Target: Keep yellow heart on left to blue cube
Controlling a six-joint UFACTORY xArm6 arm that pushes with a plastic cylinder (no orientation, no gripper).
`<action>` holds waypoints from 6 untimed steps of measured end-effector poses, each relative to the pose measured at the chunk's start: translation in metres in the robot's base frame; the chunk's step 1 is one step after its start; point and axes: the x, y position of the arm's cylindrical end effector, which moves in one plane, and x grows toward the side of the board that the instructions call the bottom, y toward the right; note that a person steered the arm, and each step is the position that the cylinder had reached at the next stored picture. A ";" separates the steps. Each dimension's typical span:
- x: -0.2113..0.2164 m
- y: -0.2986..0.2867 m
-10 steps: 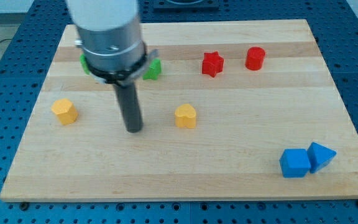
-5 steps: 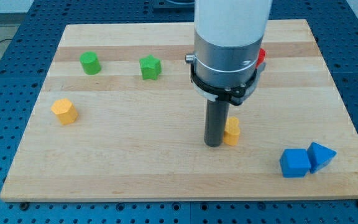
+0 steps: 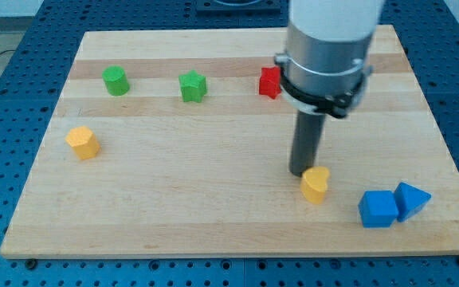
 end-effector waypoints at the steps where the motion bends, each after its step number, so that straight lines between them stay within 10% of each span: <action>1: 0.016 0.014; 6: 0.046 -0.002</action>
